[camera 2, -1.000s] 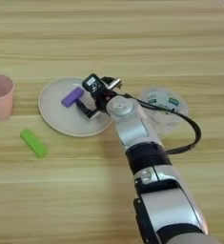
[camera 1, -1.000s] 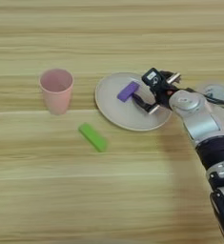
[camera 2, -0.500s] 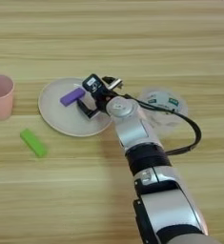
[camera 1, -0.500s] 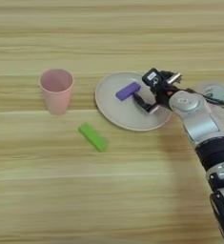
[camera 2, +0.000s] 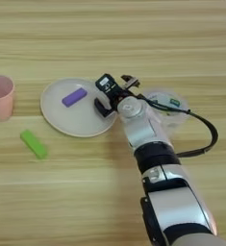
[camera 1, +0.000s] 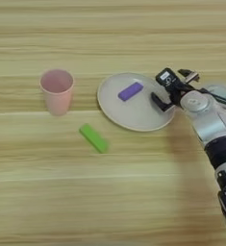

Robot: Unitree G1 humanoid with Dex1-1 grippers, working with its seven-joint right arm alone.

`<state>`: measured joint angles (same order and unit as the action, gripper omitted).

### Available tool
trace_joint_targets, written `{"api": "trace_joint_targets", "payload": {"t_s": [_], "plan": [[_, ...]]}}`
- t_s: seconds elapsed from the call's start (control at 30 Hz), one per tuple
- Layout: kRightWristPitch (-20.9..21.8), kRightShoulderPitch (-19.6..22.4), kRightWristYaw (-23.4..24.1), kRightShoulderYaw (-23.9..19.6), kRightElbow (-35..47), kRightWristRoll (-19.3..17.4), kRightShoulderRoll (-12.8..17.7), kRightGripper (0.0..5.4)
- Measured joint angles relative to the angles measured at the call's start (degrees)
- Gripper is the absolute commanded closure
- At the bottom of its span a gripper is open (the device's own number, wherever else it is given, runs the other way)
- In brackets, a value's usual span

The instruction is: Move the objects on the table

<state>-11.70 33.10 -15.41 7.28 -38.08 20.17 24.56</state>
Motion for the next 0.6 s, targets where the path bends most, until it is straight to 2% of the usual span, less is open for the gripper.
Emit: {"api": "trace_joint_targets", "payload": {"t_s": [0.27, 0.6], "plan": [[3.0, 4.2, 1.3, 1.3, -7.4, 0.3, -1.3, 0.03], [5.6, 6.8, 2.3, 1.5, -12.3, 0.2, -2.6, 0.03]]}}
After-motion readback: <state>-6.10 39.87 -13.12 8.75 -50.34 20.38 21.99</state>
